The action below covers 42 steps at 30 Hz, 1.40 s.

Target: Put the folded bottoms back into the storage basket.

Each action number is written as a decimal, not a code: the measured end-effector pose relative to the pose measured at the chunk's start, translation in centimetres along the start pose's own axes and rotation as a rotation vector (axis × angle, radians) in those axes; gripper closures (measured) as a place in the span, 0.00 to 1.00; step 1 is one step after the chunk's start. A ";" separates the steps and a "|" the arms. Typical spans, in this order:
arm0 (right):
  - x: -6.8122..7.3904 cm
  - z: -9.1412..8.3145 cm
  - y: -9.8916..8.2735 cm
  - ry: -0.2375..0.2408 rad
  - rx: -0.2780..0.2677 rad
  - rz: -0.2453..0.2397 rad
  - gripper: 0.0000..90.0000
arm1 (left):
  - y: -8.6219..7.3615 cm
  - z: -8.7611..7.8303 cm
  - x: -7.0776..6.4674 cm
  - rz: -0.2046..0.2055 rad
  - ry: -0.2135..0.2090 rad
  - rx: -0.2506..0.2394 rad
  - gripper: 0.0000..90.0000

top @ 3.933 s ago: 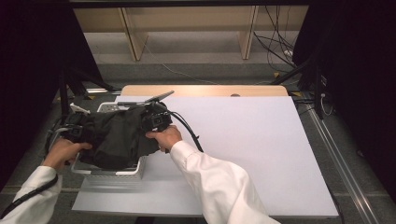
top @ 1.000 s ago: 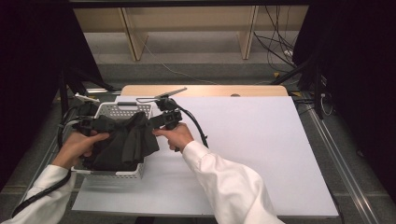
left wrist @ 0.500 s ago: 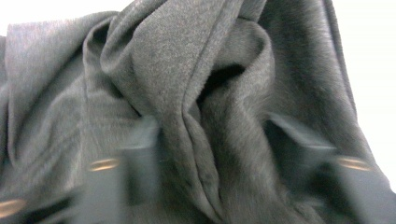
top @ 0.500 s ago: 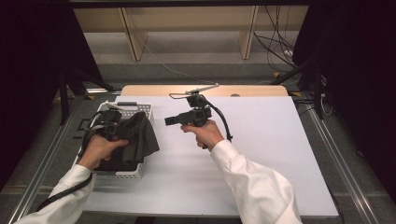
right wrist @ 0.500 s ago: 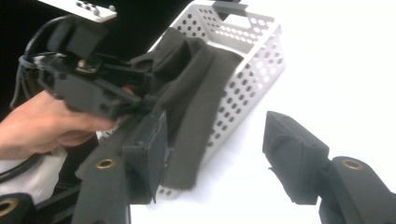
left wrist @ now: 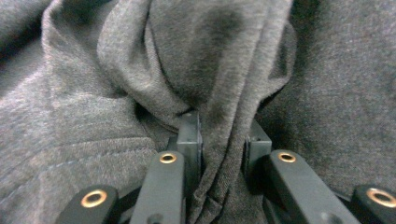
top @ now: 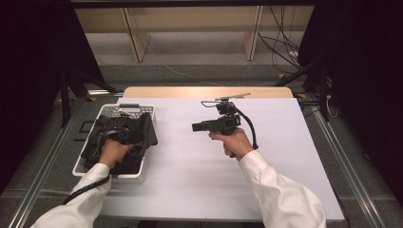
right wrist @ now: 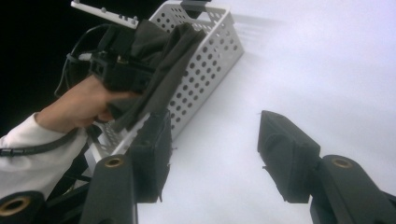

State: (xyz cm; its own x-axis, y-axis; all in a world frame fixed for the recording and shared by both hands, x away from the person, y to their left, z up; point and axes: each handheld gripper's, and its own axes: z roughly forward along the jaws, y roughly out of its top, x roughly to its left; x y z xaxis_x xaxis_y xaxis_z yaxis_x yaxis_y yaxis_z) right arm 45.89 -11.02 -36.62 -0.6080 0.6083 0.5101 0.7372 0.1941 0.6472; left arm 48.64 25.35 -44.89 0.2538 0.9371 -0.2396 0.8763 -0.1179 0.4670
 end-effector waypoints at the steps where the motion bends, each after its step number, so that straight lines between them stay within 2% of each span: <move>1: -0.1 -0.2 -0.1 -0.009 0.003 -0.002 0.51 | 0.1 0.0 0.1 -0.007 -0.008 0.007 0.82; 5: -0.5 -1.0 -0.4 -0.012 -0.005 -0.004 0.50 | 0.2 -0.4 -0.1 -0.021 -0.003 0.006 0.77; 7: -0.7 -1.4 -0.5 -0.024 -0.008 -0.008 0.49 | 0.3 -1.0 0.1 -0.057 -0.024 0.009 0.64; 9: -0.7 -2.0 -0.8 -0.054 -0.016 -0.021 0.47 | 0.5 -1.9 0.5 -0.096 -0.067 0.021 0.49; 10: -0.7 -2.4 -1.0 -0.065 -0.021 -0.033 0.46 | 0.5 -2.6 0.5 -0.095 -0.069 0.018 0.45; 12: -0.7 -3.3 -1.3 -0.076 -0.037 -0.048 0.43 | 0.6 -3.9 0.2 -0.080 -0.065 0.006 0.39; 14: -0.7 -4.2 -1.8 -0.089 -0.053 -0.061 0.40 | 0.7 -5.3 -0.4 -0.069 -0.056 -0.030 0.35; 18: -0.5 -5.8 -2.9 -0.105 -0.089 -0.070 0.35 | 0.8 -7.6 -2.5 -0.027 -0.082 -0.094 0.31; 21: -0.5 -6.5 -3.8 -0.116 -0.095 -0.090 0.34 | 0.9 -7.8 -4.7 0.030 -0.085 -0.091 0.29; 23: -0.5 -6.8 -4.5 -0.119 -0.092 -0.097 0.33 | 1.0 -7.3 -5.7 0.049 -0.082 -0.075 0.26; 25: -0.6 -7.0 -5.0 -0.109 -0.088 -0.092 0.34 | 1.2 -6.4 -6.3 0.072 -0.053 -0.047 0.26; 28: -0.9 -7.2 -5.8 -0.110 -0.083 -0.091 0.34 | 1.3 -4.9 -6.5 0.088 -0.011 -0.019 0.32; 31: -1.3 -7.5 -6.3 -0.105 -0.085 -0.080 0.34 | 1.2 -3.9 -6.1 0.095 0.010 -0.006 0.54; 34: -1.8 -7.7 -6.6 -0.111 -0.083 -0.072 0.34 | 0.8 -3.6 -5.8 0.106 0.027 -0.014 0.79; 37: -2.1 -7.9 -6.7 -0.113 -0.085 -0.062 0.34 | 0.8 -4.2 -5.1 0.084 -0.024 -0.022 0.85; 39: -2.2 -8.0 -6.8 -0.115 -0.085 -0.061 0.35 | 0.7 -4.4 -4.9 0.097 -0.034 -0.009 0.86; 41: -2.2 -8.1 -6.9 -0.119 -0.085 -0.061 0.35 | 0.7 -4.5 -4.6 0.090 -0.047 -0.002 0.86; 42: -2.2 -8.2 -6.9 -0.121 -0.085 -0.059 0.35 | 0.7 -4.6 -4.3 0.074 -0.070 -0.007 0.87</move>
State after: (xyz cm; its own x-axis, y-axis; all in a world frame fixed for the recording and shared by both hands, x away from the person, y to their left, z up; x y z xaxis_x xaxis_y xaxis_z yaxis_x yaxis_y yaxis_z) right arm 39.72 -20.01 -37.63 -0.6060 0.6869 0.4011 0.6703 0.1695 0.7225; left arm 46.22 22.74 -39.60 0.3458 0.9007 -0.2629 0.8514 -0.1834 0.4913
